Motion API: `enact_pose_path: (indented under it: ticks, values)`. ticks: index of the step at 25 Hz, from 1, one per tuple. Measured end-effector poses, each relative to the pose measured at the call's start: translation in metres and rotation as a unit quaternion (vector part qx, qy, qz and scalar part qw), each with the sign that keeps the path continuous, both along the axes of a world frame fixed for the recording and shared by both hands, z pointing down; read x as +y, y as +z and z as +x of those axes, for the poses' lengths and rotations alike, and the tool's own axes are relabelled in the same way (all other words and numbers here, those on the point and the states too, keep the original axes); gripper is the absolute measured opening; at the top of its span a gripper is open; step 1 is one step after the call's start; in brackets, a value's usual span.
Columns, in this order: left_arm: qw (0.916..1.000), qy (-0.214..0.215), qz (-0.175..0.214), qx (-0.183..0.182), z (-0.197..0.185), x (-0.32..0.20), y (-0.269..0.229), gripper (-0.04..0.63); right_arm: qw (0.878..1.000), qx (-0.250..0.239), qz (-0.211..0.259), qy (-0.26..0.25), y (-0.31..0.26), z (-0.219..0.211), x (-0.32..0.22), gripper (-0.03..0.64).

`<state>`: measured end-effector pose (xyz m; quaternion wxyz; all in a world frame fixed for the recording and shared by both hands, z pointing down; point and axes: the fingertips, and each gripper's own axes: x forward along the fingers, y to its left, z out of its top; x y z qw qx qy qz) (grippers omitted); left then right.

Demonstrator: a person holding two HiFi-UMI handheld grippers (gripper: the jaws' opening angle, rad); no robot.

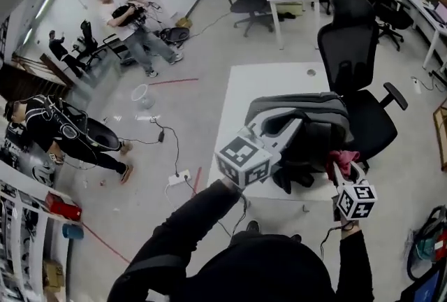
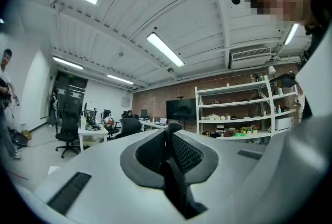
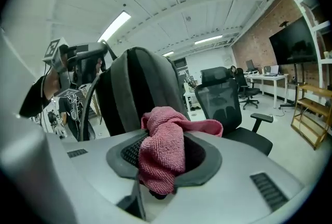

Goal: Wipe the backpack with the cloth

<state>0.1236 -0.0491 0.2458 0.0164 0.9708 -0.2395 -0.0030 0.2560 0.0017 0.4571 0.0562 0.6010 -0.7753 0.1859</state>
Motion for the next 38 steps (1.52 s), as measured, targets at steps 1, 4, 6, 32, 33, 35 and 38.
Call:
enact_pose_path:
  ticks: [1,4,6,32,33,35,38]
  values:
    - [1.0000,-0.005,-0.005,0.001,0.000,-0.004,0.003,0.043,1.000,0.000,-0.002,0.001,0.001,0.000,0.004,0.141]
    - [0.9996,-0.018,-0.020,0.002,0.000,-0.022,0.012,0.043,1.000,0.000,0.011,0.000,-0.006,0.004,0.007,0.141]
    - [0.9995,-0.023,-0.021,0.000,-0.002,-0.033,0.014,0.043,0.999,0.008,0.042,-0.013,-0.031,0.000,0.003,0.141]
    - [0.9869,0.112,-0.061,0.098,-0.066,-0.134,-0.011,0.043,0.991,0.084,-0.103,0.009,0.094,-0.097,-0.068,0.141]
    - [0.9856,0.120,-0.067,0.098,-0.065,-0.138,-0.012,0.043,0.989,0.076,-0.124,0.015,0.112,-0.094,-0.069,0.141]
    - [0.9841,0.132,-0.073,0.094,-0.059,-0.142,-0.012,0.043,0.985,0.065,-0.160,0.025,0.147,-0.085,-0.069,0.141]
    - [0.9844,0.134,-0.067,0.093,-0.048,-0.137,-0.019,0.043,0.974,0.062,-0.215,0.033,0.191,-0.068,-0.061,0.141]
